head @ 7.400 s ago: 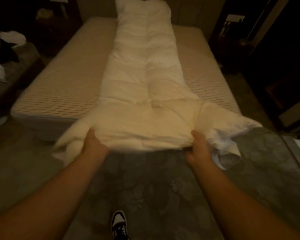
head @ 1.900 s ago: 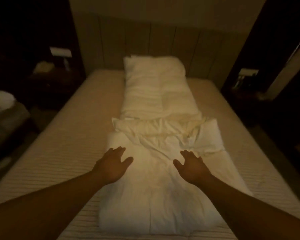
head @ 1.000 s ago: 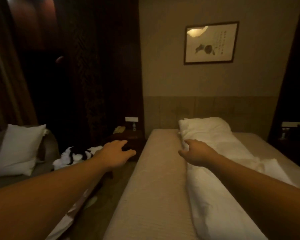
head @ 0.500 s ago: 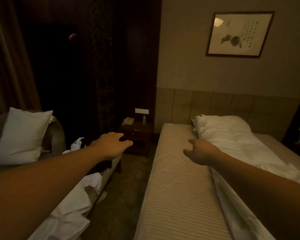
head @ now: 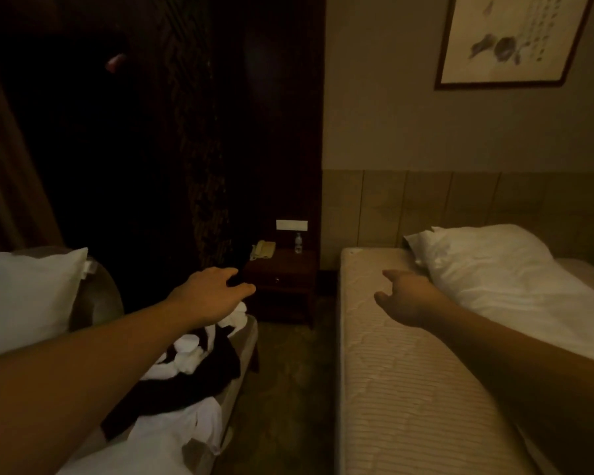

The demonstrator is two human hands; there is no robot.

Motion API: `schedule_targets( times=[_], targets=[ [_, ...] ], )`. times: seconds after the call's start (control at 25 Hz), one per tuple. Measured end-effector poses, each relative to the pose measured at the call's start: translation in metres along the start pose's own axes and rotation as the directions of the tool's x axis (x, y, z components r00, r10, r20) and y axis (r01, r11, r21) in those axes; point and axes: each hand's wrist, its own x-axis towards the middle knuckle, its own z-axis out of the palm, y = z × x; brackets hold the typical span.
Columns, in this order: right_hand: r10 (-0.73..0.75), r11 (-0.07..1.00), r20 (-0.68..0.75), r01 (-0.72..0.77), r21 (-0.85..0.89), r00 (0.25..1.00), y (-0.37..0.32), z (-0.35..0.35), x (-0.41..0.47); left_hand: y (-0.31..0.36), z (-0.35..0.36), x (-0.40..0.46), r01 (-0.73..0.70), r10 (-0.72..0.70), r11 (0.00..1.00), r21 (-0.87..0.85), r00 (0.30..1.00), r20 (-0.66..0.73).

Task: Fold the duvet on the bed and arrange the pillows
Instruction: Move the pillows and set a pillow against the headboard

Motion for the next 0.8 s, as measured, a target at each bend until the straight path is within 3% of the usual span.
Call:
schedule_targets(
  times=[0.2, 0.4, 0.6, 0.8],
  targets=[
    [0.077, 0.993, -0.028, -0.079, -0.088, 0.997, -0.018, 0.023, 0.105, -0.034, 0.008, 0.158, -0.118, 0.117, 0.992, -0.040, 0.993, -0.009],
    [0.301, 0.939, -0.056, -0.306, -0.156, 0.952, -0.029, 0.017, 0.194, -0.042, 0.023, 0.314, -0.180, 0.201, 0.971, -0.155, 0.971, 0.130],
    [0.405, 0.896, -0.115, -0.418, -0.147, 0.907, -0.020, 0.010, 0.270, 0.007, 0.048, 0.439, -0.332, 0.346, 0.935, -0.128, 0.933, 0.105],
    [0.525, 0.840, -0.099, -0.534, -0.100, 0.845, 0.043, 0.017, 0.351, 0.083, 0.111, 0.552, -0.426, 0.470, 0.880, -0.211, 0.847, 0.251]
  ],
)
